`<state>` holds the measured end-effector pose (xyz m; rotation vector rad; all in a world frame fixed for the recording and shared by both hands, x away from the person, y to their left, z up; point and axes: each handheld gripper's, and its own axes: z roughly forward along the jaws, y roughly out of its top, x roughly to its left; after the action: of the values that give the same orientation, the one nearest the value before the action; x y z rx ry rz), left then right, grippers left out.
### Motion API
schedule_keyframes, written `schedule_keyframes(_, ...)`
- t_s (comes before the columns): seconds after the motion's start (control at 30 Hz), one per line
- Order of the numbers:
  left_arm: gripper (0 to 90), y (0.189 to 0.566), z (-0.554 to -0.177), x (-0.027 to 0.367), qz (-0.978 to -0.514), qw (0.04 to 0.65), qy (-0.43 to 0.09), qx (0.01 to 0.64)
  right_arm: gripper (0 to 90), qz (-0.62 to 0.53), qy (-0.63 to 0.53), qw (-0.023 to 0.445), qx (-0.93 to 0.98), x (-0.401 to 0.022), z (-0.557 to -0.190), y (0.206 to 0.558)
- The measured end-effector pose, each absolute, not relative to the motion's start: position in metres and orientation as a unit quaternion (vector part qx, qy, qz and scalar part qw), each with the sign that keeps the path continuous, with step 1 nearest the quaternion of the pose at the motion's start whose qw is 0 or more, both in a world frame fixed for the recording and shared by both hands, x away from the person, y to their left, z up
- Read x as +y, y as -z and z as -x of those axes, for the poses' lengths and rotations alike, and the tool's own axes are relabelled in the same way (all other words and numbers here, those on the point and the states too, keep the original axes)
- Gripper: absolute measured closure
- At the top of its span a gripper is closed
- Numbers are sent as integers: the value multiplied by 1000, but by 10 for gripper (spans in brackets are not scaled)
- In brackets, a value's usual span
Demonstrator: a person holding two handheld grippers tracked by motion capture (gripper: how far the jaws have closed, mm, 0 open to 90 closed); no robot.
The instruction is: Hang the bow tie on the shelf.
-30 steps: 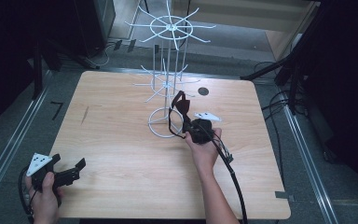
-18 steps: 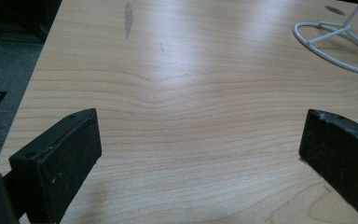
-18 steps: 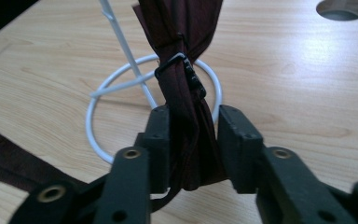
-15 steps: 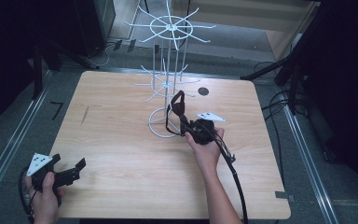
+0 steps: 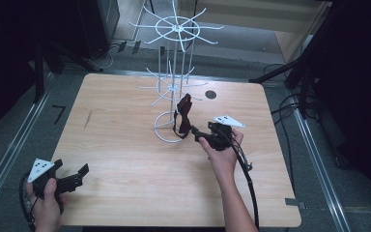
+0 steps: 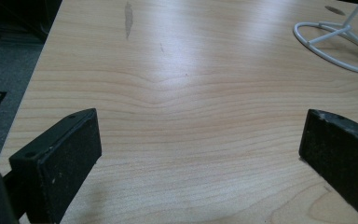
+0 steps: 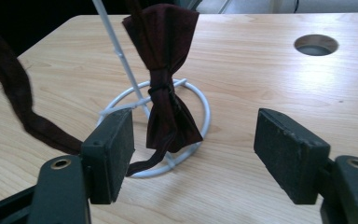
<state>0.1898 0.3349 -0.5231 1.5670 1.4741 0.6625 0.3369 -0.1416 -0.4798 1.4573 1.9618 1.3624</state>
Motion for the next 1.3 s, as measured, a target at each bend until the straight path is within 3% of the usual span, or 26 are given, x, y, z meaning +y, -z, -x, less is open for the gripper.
schedule_keyframes(1.3, 0, 523, -190, 334, -628, 428, -268, 592, 205, -566, -465, 189, 654, -255, -290, 504)
